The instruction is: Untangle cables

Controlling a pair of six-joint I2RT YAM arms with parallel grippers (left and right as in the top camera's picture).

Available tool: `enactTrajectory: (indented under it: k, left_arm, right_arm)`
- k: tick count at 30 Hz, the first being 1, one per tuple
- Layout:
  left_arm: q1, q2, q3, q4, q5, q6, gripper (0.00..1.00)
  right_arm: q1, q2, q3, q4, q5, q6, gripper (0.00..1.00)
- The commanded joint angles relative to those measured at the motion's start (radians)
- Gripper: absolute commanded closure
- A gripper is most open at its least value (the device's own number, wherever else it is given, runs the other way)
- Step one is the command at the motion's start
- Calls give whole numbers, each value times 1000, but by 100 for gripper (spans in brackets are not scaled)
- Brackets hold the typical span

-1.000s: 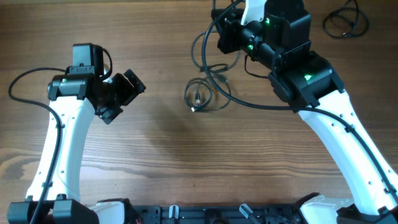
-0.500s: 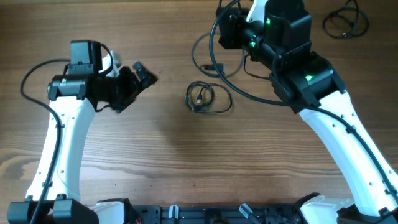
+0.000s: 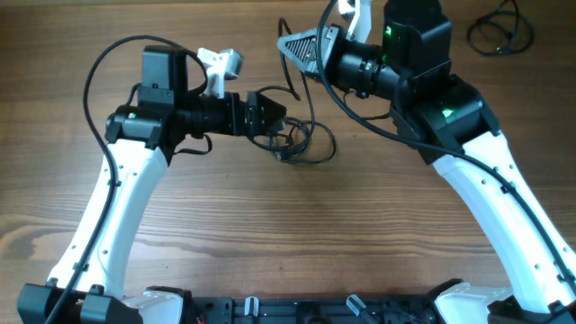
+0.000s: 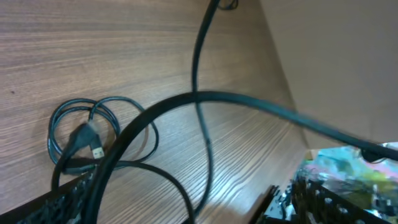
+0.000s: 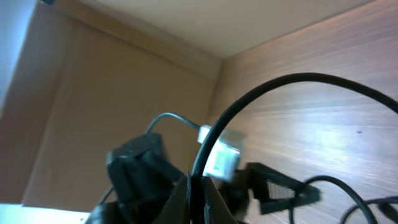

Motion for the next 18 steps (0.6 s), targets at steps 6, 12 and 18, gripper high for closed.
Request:
enactTrajectory:
  k: [6,12,18]
  left_arm:
    - [-14,-2,3,-25,-132,37,50]
    - [-14,-2,3,-24,-317,-84,96]
    - [-14,-2,3,-20,-242,-124,96]
  right_arm:
    - [-32,-21,18,12,-40,53,96]
    - [-115,-21,18,-176,195,-100,96]
    - [-153,-21,18,-366,515,-257,66]
